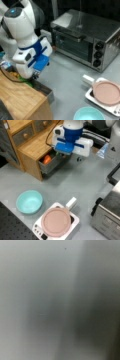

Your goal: Open the drawer. Pick up the carrot. Put the carrots in the drawer.

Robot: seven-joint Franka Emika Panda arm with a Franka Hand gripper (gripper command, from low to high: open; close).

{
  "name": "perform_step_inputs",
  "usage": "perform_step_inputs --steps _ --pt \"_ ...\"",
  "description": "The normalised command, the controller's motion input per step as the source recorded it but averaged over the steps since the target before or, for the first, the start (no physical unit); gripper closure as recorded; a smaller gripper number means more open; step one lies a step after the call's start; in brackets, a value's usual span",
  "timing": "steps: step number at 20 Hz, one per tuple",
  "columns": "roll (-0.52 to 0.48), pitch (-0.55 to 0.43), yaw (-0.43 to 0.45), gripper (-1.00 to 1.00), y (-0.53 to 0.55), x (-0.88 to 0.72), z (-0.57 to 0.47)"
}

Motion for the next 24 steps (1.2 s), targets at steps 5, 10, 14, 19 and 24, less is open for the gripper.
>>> perform_step_inputs --steps 5,10,14,19,24 --pt "0.016 0.071 -0.014 -1.0 0.13 0.01 0.08" --pt "0.003 0.101 -0.061 -1.0 0.19 -0.04 0.14" --pt "-0.02 0.12 -0.091 -1.0 0.23 -0.02 0.18" --pt "-0.024 0.139 -0.078 -1.0 0.24 0.0 0.26" --pt "0.09 0.161 -0.01 -1.0 0.12 0.03 0.34"
